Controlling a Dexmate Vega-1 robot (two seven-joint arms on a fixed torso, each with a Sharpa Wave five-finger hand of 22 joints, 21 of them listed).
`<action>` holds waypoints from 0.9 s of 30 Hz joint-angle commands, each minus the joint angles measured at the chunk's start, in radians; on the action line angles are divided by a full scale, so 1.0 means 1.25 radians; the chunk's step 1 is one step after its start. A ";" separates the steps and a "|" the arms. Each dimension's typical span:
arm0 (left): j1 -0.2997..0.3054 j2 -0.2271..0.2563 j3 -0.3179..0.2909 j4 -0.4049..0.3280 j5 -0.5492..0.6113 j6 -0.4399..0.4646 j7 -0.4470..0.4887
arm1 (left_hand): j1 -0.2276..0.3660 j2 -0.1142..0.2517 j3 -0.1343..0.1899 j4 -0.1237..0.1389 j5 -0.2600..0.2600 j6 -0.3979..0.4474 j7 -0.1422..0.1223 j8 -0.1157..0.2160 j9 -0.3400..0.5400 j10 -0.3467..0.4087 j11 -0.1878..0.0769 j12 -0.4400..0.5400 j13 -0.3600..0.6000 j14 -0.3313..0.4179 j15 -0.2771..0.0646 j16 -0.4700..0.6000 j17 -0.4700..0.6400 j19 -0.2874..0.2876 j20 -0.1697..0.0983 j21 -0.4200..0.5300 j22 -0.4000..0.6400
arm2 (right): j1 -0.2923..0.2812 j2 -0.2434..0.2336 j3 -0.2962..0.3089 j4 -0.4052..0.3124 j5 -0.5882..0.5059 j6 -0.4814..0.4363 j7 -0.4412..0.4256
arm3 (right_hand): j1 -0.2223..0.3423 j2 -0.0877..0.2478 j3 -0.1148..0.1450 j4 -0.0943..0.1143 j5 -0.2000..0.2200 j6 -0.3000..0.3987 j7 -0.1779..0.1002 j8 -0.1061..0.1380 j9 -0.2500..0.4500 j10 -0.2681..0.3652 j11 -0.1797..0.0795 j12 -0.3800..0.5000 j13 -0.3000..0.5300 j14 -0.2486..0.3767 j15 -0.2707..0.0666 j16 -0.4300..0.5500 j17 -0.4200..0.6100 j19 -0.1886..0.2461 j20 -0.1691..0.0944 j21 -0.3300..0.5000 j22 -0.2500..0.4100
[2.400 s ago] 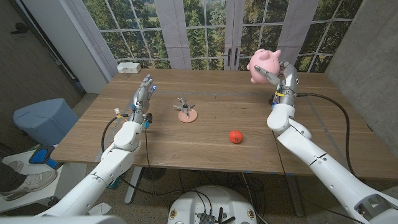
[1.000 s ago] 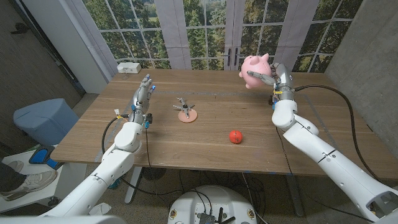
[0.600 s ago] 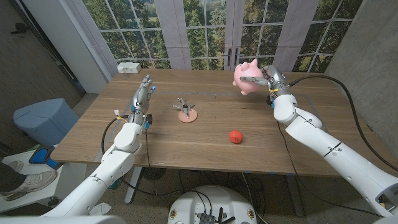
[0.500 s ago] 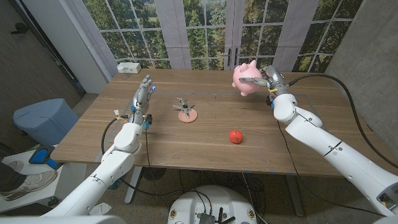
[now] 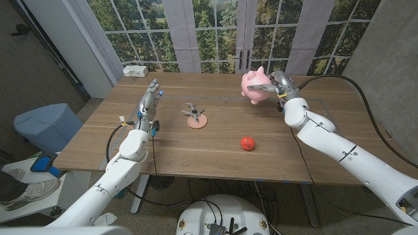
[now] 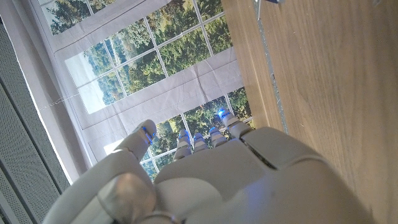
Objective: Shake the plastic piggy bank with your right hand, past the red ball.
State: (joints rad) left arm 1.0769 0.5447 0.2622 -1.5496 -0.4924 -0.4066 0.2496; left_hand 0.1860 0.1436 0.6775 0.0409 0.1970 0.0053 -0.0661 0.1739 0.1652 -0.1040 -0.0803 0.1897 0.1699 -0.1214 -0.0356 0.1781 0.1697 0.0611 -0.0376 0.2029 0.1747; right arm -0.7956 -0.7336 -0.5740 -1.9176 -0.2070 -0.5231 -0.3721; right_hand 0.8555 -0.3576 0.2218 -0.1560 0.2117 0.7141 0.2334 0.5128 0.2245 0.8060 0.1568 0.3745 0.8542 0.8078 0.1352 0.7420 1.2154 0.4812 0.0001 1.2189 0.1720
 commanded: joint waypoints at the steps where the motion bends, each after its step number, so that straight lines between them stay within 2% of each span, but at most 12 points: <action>1: 0.007 0.003 -0.004 -0.007 0.002 -0.001 0.004 | -0.003 0.036 0.002 -0.005 0.001 -0.004 -0.005 0.003 0.004 -0.008 -0.004 -0.001 0.004 -0.001 -0.049 0.001 0.001 0.007 -0.043 -0.002 0.003 | 0.037 0.008 -0.075 0.035 -0.103 -0.029 0.001 | 0.312 0.309 0.155 0.008 0.007 0.268 -0.265 0.002 0.019 0.243 -0.240 -0.004 0.004 0.190 -0.290 0.002 0.002 -0.035 -0.117 0.005 0.002; 9: 0.009 0.004 -0.006 -0.009 0.000 0.001 0.005 | -0.003 0.036 0.001 -0.005 0.001 -0.005 -0.006 0.003 0.004 -0.009 -0.003 -0.001 0.004 -0.002 -0.050 0.001 0.001 0.006 -0.043 -0.002 0.003 | 0.055 0.022 -0.109 0.072 -0.160 -0.028 0.003 | 0.311 0.308 0.155 0.008 0.007 0.271 -0.266 0.000 0.017 0.246 -0.242 -0.007 0.000 0.191 -0.290 -0.001 0.001 -0.034 -0.117 0.004 0.002; 27: 0.009 0.003 -0.008 -0.005 -0.002 0.005 0.008 | -0.003 0.036 0.000 -0.006 0.001 -0.005 -0.007 0.003 0.004 -0.009 -0.004 -0.001 0.004 -0.002 -0.049 0.001 0.001 0.006 -0.043 -0.002 0.003 | 0.079 0.062 -0.129 0.161 -0.186 -0.007 0.009 | 0.309 0.308 0.156 0.008 0.006 0.272 -0.269 -0.003 0.016 0.248 -0.244 -0.010 0.002 0.193 -0.290 -0.006 0.000 -0.033 -0.118 0.002 0.002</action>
State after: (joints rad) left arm 1.0878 0.5482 0.2545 -1.5592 -0.4919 -0.4066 0.2575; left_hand 0.1860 0.1436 0.6776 0.0409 0.1970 0.0018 -0.0697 0.1740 0.1652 -0.1095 -0.0857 0.1897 0.1699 -0.1214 -0.0356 0.1781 0.1697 0.0611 -0.0376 0.2029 0.1747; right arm -0.7192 -0.6827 -0.7116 -1.7797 -0.4051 -0.5442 -0.3640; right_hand 0.8555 -0.3576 0.2232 -0.1573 0.2157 0.7143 0.2331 0.5070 0.2369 0.8113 0.1517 0.3626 0.8498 0.8078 0.1352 0.7342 1.2101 0.4813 0.0001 1.2189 0.1722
